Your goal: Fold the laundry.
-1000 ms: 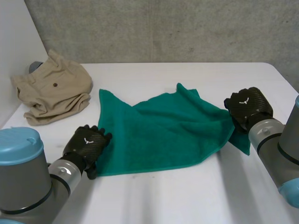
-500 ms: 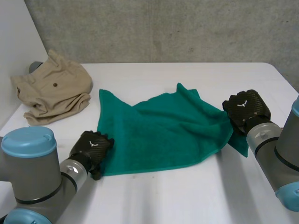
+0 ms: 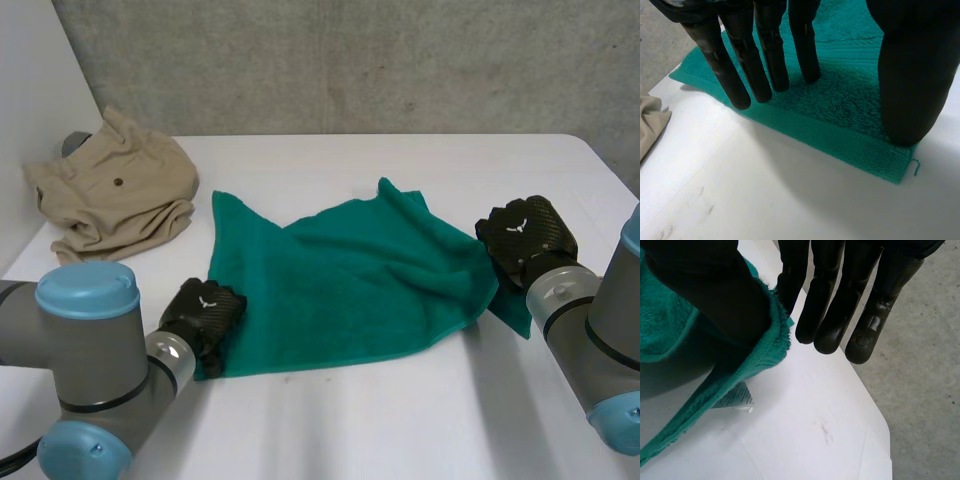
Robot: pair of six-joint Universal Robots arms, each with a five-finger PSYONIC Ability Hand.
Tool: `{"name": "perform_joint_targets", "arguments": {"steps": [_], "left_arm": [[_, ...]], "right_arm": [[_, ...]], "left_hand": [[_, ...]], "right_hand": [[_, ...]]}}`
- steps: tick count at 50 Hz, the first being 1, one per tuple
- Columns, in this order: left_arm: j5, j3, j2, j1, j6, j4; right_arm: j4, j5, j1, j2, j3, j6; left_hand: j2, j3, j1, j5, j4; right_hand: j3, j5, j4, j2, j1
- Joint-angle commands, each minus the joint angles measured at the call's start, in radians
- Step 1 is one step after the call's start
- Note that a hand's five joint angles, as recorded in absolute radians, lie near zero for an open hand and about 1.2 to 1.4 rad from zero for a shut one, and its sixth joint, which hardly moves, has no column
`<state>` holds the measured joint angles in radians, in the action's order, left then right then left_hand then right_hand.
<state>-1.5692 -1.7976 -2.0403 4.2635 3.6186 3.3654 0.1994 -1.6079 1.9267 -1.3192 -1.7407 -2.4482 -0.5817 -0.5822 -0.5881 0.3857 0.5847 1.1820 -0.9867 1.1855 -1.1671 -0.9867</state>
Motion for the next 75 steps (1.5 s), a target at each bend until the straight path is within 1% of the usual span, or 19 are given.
{"name": "perform_joint_targets", "arguments": {"steps": [1, 4, 16, 20, 22, 27, 30, 31, 34, 39, 43, 47, 52, 58, 61, 65, 71, 73, 75], "left_arm": [[0.0, 0.014, -0.011, 0.002, 0.0, 0.0], [-0.002, 0.02, -0.006, 0.004, 0.0, 0.002], [-0.002, 0.023, 0.003, 0.004, 0.0, 0.005], [0.0, 0.023, -0.004, 0.006, 0.0, 0.005], [0.0, 0.024, -0.009, 0.006, 0.0, 0.005], [-0.009, 0.026, 0.012, 0.002, 0.003, 0.005], [-0.026, 0.018, 0.151, 0.007, 0.003, 0.003], [-0.037, 0.014, 0.245, 0.019, 0.003, 0.003], [-0.045, 0.017, 0.369, 0.05, 0.003, -0.006], [-0.034, 0.029, 0.598, 0.108, 0.005, -0.046], [-0.006, 0.032, 0.672, 0.131, 0.003, -0.136], [0.034, 0.023, 0.64, 0.139, 0.005, -0.231], [0.035, 0.026, 0.525, 0.139, 0.006, -0.287], [0.032, 0.082, 0.35, 0.139, 0.037, -0.29], [0.018, 0.174, 0.235, 0.136, 0.08, -0.29], [-0.037, 0.377, 0.077, 0.121, 0.101, -0.296], [-0.144, 0.771, -0.041, 0.105, 0.097, -0.273], [-0.152, 0.849, -0.041, 0.111, 0.092, -0.232], [-0.154, 0.912, -0.034, 0.111, 0.095, -0.106]], "right_arm": [[0.0, 0.0, 0.0, 0.0, 0.0, 0.001], [0.0, 0.0, 0.0, 0.0, 0.0, 0.0], [0.0, -0.001, 0.001, 0.0, 0.0, 0.003], [0.0, -0.001, 0.002, 0.0, -0.002, 0.003], [0.0, -0.001, 0.002, 0.0, -0.002, 0.003], [-0.011, -0.003, -0.003, -0.002, 0.016, 0.006], [-0.025, 0.0, -0.011, -0.012, 0.032, 0.012], [-0.037, 0.002, -0.014, -0.026, 0.05, 0.023], [-0.092, -0.001, -0.014, -0.077, 0.088, 0.06], [-0.357, -0.009, -0.021, -0.169, 0.223, 0.187], [-0.535, -0.01, -0.028, -0.183, 0.334, 0.242], [-0.671, -0.006, -0.028, -0.18, 0.414, 0.27], [-0.758, -0.004, -0.034, -0.131, 0.446, 0.313], [-0.759, -0.012, -0.034, 0.047, 0.46, 0.334], [-0.75, -0.012, -0.028, 0.139, 0.506, 0.328], [-0.691, -0.053, -0.015, 0.262, 0.637, 0.321], [-0.427, -0.165, 0.011, 0.373, 1.015, 0.314], [-0.338, -0.173, 0.014, 0.373, 1.096, 0.31], [-0.198, -0.167, 0.015, 0.37, 1.176, 0.305]], "left_hand": [[-0.295, -0.295, -0.289, 0.316, 0.292], [-0.474, -0.473, -0.467, 0.495, 0.471], [-0.495, -0.494, -0.488, 0.516, 0.492], [-0.656, -0.656, -0.65, 0.677, 0.653], [-0.814, -0.814, -0.808, 0.835, 0.811], [-0.815, -0.814, -0.808, 0.836, 0.812], [-0.815, -0.814, -0.808, 0.836, 0.812], [-0.815, -0.814, -0.808, 0.836, 0.812], [-0.815, -0.814, -0.808, 0.836, 0.812], [-0.815, -0.814, -0.808, 0.836, 0.812], [-0.815, -0.814, -0.808, 0.836, 0.812], [-0.815, -0.814, -0.808, 0.836, 0.812], [-0.815, -0.814, -0.808, 0.836, 0.812], [-0.815, -0.814, -0.808, 0.836, 0.812], [-0.815, -0.814, -0.808, 0.836, 0.812], [-0.815, -0.814, -0.808, 0.836, 0.812], [-0.815, -0.814, -0.808, 0.836, 0.812], [-0.815, -0.814, -0.808, 0.836, 0.812], [-0.815, -0.814, -0.808, 0.836, 0.812]], "right_hand": [[0.214, -0.235, 0.211, -0.229, -0.41], [0.214, -0.235, 0.211, -0.229, -0.41], [0.214, -0.235, 0.211, -0.229, -0.41], [0.214, -0.235, 0.211, -0.229, -0.41], [0.214, -0.235, 0.211, -0.229, -0.41], [0.214, -0.235, 0.211, -0.229, -0.41], [0.214, -0.235, 0.211, -0.229, -0.41], [0.214, -0.235, 0.211, -0.229, -0.41], [0.214, -0.235, 0.211, -0.229, -0.41], [0.214, -0.235, 0.211, -0.229, -0.41], [0.214, -0.235, 0.211, -0.229, -0.41], [0.214, -0.235, 0.211, -0.229, -0.41], [0.214, -0.235, 0.211, -0.229, -0.41], [0.214, -0.235, 0.211, -0.229, -0.41], [0.214, -0.235, 0.211, -0.229, -0.41], [0.214, -0.235, 0.211, -0.229, -0.41], [0.214, -0.235, 0.211, -0.229, -0.41], [0.214, -0.235, 0.211, -0.229, -0.41], [0.214, -0.235, 0.211, -0.229, -0.41]]}}
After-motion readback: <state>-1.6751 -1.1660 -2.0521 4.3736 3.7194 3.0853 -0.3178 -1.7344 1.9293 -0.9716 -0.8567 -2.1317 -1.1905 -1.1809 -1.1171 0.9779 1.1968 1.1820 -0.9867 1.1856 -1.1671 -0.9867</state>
